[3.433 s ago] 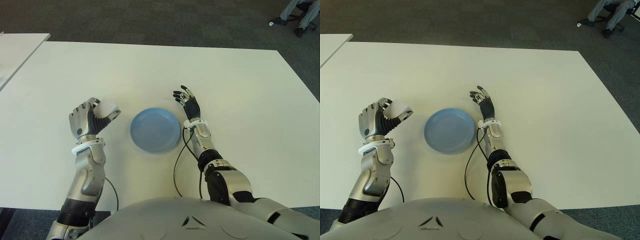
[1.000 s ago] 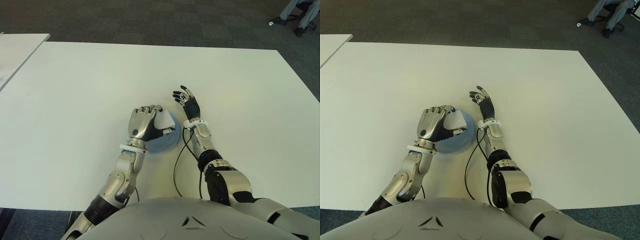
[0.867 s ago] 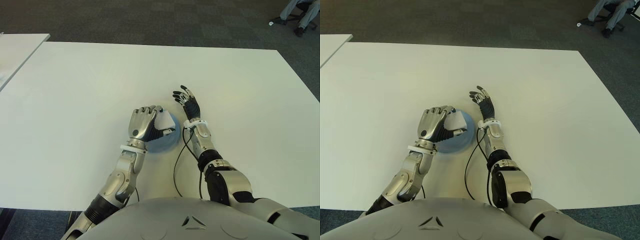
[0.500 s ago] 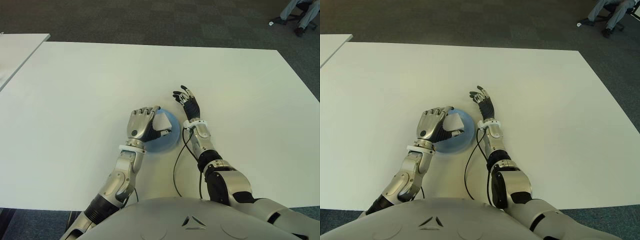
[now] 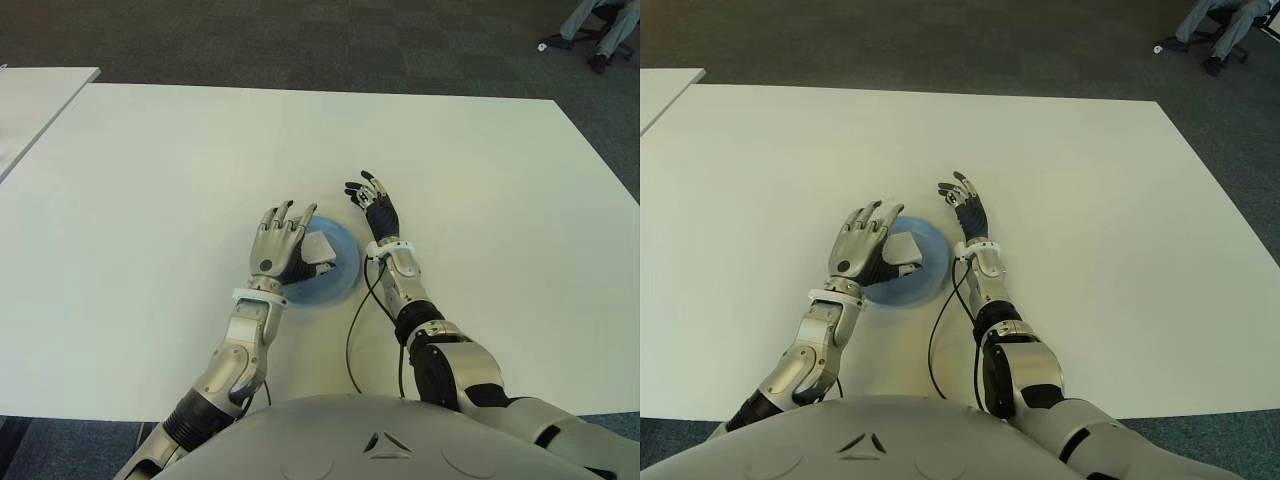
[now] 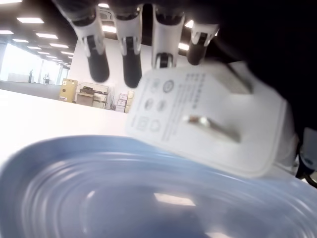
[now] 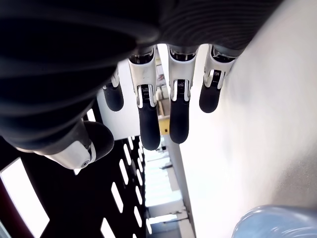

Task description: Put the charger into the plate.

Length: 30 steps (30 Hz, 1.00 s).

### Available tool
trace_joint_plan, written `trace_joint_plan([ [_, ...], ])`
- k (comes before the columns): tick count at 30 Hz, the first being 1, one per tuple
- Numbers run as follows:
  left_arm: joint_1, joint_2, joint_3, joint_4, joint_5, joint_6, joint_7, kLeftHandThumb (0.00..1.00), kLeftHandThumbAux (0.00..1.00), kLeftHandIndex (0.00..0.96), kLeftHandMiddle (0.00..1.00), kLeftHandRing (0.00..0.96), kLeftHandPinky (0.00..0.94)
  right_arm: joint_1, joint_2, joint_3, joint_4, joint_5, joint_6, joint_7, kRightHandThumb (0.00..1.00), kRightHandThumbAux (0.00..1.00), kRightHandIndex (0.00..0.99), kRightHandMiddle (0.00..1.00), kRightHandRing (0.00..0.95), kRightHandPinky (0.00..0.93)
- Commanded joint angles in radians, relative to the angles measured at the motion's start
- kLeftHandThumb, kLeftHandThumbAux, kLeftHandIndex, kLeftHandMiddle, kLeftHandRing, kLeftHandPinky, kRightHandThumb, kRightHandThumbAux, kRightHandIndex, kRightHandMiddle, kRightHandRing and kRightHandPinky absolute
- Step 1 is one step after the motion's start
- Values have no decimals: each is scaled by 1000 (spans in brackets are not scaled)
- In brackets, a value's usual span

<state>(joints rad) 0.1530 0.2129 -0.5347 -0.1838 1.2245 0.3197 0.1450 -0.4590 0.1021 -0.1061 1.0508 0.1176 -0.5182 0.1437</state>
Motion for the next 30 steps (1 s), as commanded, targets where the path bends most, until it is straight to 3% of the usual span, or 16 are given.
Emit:
trace_joint_plan([
  [1, 15, -13, -10, -27, 19, 37, -84, 211, 394, 0, 4, 0, 0, 35, 51, -10, 29, 16, 35, 3, 0, 556, 117, 324, 274, 186],
  [12, 21, -9, -17, -76, 45, 65, -186, 177, 284, 0, 0, 0, 0, 33, 49, -13, 32, 19, 42, 11, 0, 554, 110, 305, 258, 153],
  [30, 35, -2, -3, -139, 26, 36, -192, 105, 233, 0, 0, 0, 0, 29, 46, -10, 40, 8, 36, 0, 0, 515, 115, 301, 215, 73],
])
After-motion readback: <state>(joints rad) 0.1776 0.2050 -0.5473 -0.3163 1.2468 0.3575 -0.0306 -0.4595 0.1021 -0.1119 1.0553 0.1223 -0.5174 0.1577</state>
